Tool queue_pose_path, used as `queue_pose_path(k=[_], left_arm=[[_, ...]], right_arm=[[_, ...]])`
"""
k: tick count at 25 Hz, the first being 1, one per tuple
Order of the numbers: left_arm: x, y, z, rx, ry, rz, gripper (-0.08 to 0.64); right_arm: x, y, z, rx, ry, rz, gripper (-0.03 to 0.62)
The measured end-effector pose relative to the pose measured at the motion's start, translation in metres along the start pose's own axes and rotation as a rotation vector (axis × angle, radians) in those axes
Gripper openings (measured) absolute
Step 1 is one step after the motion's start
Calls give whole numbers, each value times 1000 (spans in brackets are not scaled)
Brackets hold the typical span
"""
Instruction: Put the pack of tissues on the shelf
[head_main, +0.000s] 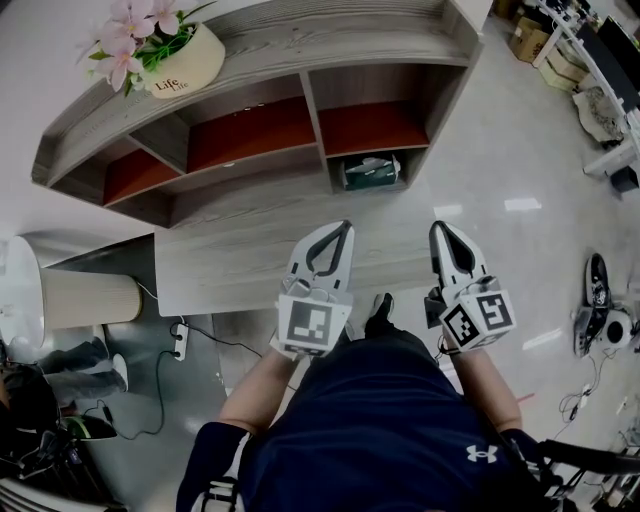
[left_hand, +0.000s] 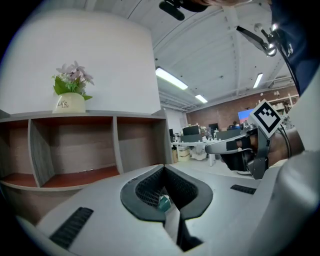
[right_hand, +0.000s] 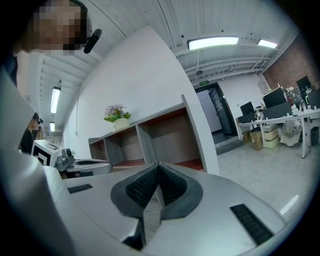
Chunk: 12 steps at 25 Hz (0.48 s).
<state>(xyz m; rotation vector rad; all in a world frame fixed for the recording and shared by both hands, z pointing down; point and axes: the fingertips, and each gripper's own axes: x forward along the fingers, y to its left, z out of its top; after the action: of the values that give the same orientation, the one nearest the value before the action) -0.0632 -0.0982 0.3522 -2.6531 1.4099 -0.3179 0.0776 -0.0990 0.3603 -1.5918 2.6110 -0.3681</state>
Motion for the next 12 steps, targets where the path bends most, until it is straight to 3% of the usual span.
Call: queue_pose_path(k=[12], left_arm=[[4,2,-2,12,5,-6,16]], right_arm=[[5,2,4,-61,-21,-2,9]])
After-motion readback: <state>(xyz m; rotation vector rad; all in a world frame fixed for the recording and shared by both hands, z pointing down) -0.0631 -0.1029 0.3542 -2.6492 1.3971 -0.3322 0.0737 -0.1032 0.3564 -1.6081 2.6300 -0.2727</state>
